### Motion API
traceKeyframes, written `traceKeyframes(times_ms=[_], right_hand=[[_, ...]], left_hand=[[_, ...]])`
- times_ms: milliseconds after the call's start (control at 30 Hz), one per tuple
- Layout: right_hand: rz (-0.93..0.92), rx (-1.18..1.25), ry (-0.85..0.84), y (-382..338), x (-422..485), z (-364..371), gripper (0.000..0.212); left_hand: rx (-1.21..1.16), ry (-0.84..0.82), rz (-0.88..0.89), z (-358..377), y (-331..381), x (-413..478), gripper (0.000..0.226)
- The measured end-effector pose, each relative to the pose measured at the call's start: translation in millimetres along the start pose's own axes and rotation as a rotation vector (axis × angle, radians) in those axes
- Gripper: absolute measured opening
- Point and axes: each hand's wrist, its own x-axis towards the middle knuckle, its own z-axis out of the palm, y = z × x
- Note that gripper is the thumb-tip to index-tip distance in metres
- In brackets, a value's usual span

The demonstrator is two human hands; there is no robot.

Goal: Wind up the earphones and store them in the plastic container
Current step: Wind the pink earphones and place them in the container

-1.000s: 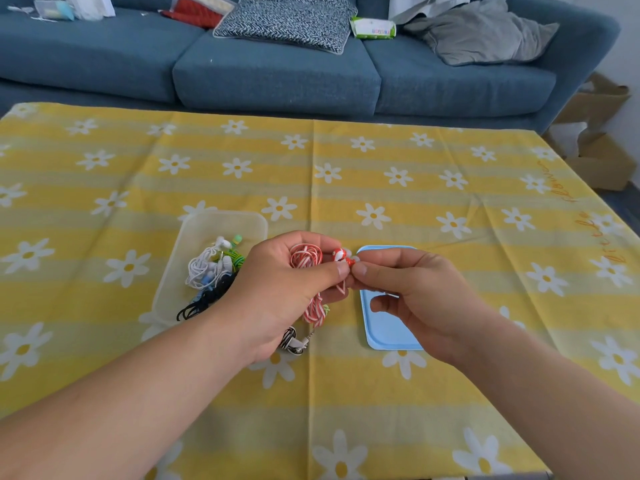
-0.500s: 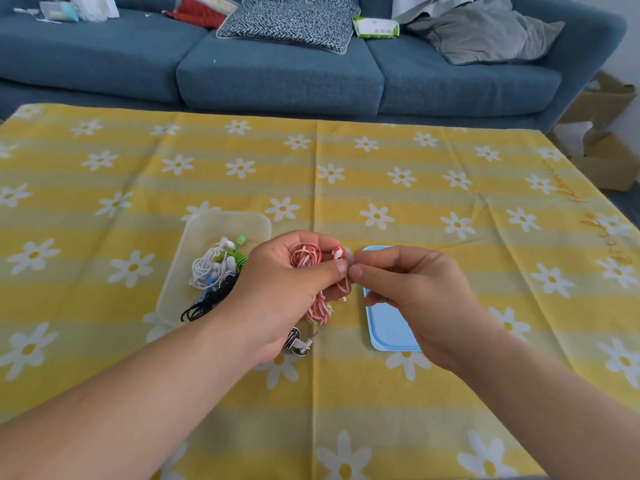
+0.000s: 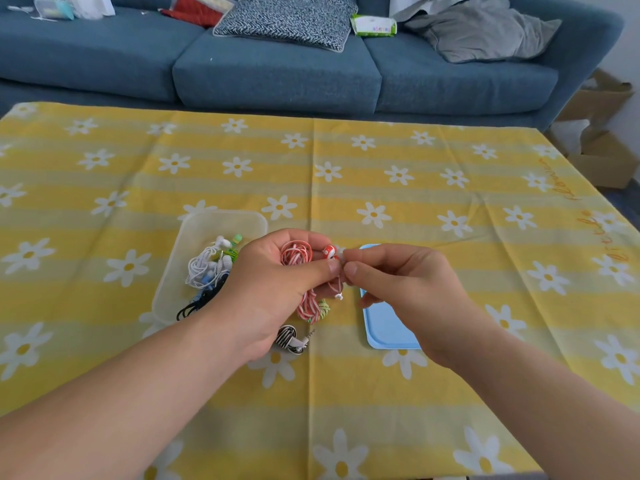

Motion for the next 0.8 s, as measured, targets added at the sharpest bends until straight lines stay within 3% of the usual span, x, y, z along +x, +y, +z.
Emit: traceKeyframes(times_ms=[300,633,800], right_hand=[[0.097,0.241,-0.036,-7,6,3,0.011],[0.075,0.101,-0.093,-15,17,55,0.022],[0.073,0.014,-0.06,-22,30,95,0.024]], left_hand=[[-0.097,-0.062,-0.045,-1,10,-4,0.031],[0.008,0.023,-0.044,-42,30,-15,0.022],[0.071,0.131,0.05,-87,46,-10,0.019]])
